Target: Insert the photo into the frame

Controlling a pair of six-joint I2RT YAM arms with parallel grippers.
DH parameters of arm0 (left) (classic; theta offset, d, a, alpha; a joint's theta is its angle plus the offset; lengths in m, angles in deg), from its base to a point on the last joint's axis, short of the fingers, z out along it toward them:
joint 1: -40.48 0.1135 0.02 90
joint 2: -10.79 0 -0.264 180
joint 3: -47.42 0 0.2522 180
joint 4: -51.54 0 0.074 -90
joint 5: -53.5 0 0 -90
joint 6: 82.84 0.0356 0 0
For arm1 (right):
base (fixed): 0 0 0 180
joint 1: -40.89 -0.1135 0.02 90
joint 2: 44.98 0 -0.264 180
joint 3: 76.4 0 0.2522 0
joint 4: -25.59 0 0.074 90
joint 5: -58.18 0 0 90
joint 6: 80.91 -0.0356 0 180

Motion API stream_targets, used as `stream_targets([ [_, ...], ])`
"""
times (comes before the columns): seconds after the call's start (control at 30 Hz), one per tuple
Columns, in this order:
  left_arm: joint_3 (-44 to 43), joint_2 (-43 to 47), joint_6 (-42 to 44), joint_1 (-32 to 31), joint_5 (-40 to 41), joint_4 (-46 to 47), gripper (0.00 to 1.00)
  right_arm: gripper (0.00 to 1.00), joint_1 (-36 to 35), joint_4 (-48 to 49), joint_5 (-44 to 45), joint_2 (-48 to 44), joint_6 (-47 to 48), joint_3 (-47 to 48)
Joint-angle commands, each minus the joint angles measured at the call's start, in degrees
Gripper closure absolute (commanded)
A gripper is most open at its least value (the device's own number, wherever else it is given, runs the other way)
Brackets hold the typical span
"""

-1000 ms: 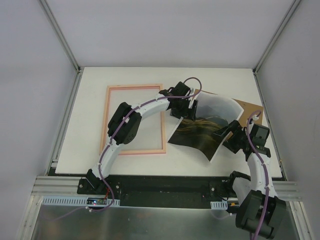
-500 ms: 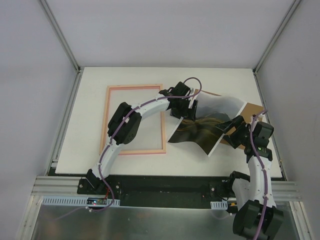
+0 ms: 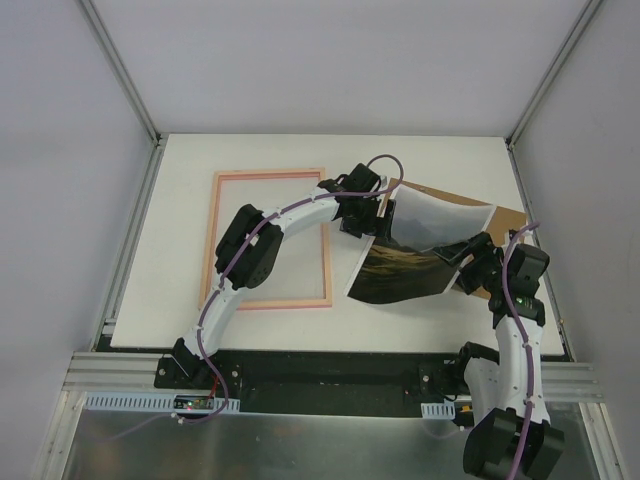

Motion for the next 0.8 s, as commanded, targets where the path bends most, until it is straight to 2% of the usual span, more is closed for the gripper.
stream_targets([
  [0.0, 2.16, -1.64, 1.74, 0.53, 1.49, -4.64, 0.08, 0.25, -0.38, 1.49, 0.03, -0.87, -2.07, 2.59],
  [0.3, 2.24, -0.68, 2.09, 0.53, 1.49, -4.81, 0.08, 0.46, -0.29, -6.58, 5.38, 0.27, 4.42, 4.43],
  [0.5, 2.33, 2.22, 2.44, 0.61, 2.45, -5.17, 0.08, 0.67, -0.38, -13.00, 8.73, -0.43, 9.17, 6.10],
  [0.67, 2.07, 6.08, 2.01, 0.88, 3.24, -6.04, 0.08, 0.92, -1.17, -16.60, 11.19, -0.52, 12.95, 8.73],
  [0.77, 3.38, 9.68, 2.01, 0.88, 4.38, -6.57, 0.07, 0.99, -3.45, -18.98, 14.35, -0.34, 14.80, 12.16],
])
